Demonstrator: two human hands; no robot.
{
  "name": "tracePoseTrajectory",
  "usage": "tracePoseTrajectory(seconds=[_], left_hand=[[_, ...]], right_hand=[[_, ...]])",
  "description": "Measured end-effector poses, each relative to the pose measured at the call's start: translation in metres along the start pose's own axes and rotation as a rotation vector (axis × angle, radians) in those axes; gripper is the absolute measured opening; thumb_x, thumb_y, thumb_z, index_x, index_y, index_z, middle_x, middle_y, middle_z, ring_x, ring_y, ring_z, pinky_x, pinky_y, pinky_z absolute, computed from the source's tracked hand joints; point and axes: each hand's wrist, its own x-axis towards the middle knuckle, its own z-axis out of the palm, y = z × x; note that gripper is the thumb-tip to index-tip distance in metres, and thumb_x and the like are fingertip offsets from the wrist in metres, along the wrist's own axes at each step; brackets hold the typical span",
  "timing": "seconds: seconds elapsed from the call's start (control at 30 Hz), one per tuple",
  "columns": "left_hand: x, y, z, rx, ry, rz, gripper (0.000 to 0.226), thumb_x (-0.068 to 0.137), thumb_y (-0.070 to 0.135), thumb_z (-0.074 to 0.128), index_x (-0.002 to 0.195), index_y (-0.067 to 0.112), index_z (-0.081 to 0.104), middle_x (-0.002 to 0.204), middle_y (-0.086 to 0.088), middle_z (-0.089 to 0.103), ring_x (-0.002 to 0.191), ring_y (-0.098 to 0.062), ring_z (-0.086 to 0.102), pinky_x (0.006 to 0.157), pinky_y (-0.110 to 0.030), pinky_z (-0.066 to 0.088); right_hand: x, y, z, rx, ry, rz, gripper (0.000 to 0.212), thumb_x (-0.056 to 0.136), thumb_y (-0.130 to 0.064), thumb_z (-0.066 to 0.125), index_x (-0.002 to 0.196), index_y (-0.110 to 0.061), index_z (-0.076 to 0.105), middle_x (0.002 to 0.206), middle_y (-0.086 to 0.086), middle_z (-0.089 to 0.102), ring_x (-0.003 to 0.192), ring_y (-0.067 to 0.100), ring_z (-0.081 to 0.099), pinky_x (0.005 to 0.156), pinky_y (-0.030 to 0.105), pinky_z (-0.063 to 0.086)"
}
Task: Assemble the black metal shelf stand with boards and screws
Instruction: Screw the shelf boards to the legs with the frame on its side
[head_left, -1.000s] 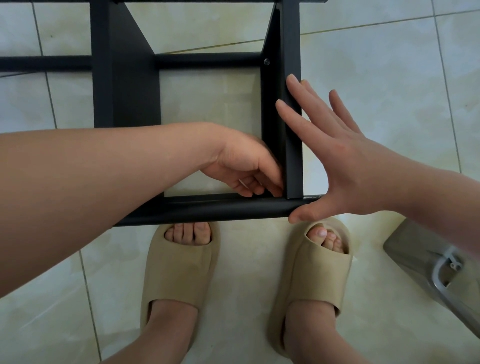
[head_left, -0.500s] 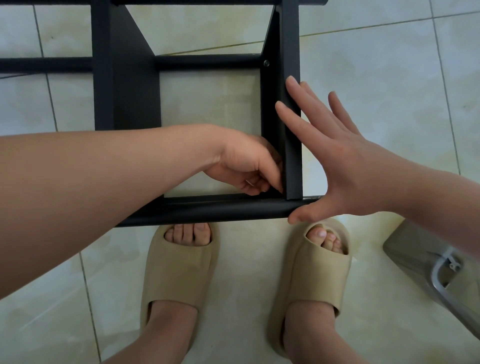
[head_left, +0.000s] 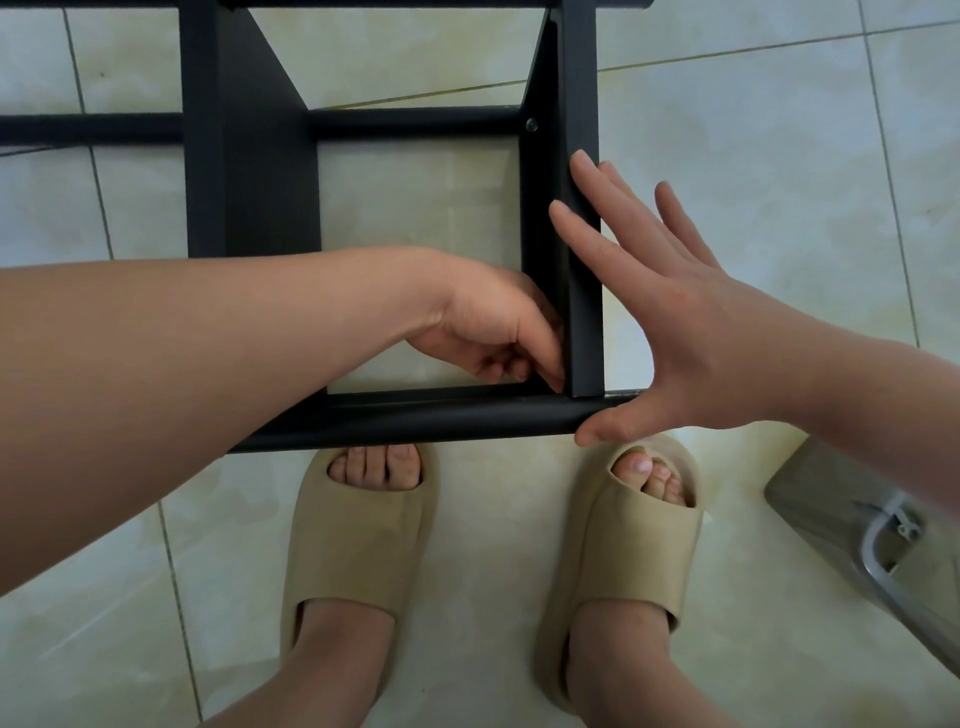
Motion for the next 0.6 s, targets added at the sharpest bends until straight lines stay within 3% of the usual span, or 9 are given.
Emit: tracePoseTrajectory(seconds=[0.27, 0.4, 0.5, 0.6], left_hand=[[-0.0027, 0.0005, -0.002, -0.022, -0.013, 0.0, 0.017, 0.085, -0.003, 0.066, 0.083, 0.015, 0.064, 0.069, 0.001, 0.057, 0.063, -0.009, 0.05, 0.064, -0.022, 0.038], [-0.0055, -0.0003, -0.0031, 0.01, -0.067, -0.1, 0.011, 0.09, 0.008, 0.062, 0.096, 0.017, 0.064, 0.082, 0.002, 0.061, 0.068, -0.01, 0.049, 0.065, -0.023, 0.039], [-0.0051, -0.0002, -0.0025, 0.02, -0.041, -0.1, 0.01, 0.092, 0.015, 0.063, 0.089, 0.02, 0.07, 0.081, 0.006, 0.068, 0.065, -0.009, 0.048, 0.063, -0.023, 0.037], [-0.0021, 0.0007, -0.0003, 0.017, -0.013, -0.047, 0.021, 0.09, 0.006, 0.066, 0.074, 0.019, 0.07, 0.07, 0.005, 0.068, 0.061, -0.009, 0.044, 0.061, -0.022, 0.033]], right_hand=[[0.0003, 0.0006, 0.0014, -0.004, 0.007, -0.005, 0.139, 0.061, -0.084, 0.063, 0.162, -0.012, -0.001, 0.167, 0.013, -0.017, 0.154, 0.025, -0.018, 0.124, 0.05, -0.011], [0.0003, 0.0007, 0.0012, -0.002, 0.01, -0.005, 0.139, 0.061, -0.084, 0.062, 0.162, -0.012, -0.001, 0.167, 0.013, -0.017, 0.154, 0.025, -0.018, 0.124, 0.05, -0.011], [0.0002, 0.0005, 0.0008, 0.001, 0.008, -0.002, 0.139, 0.061, -0.084, 0.062, 0.162, -0.012, -0.001, 0.167, 0.012, -0.017, 0.154, 0.025, -0.018, 0.124, 0.048, -0.012], [0.0003, 0.0002, 0.0007, 0.0, 0.008, -0.002, 0.139, 0.061, -0.083, 0.063, 0.162, -0.012, -0.001, 0.167, 0.012, -0.018, 0.154, 0.024, -0.018, 0.124, 0.047, -0.012]])
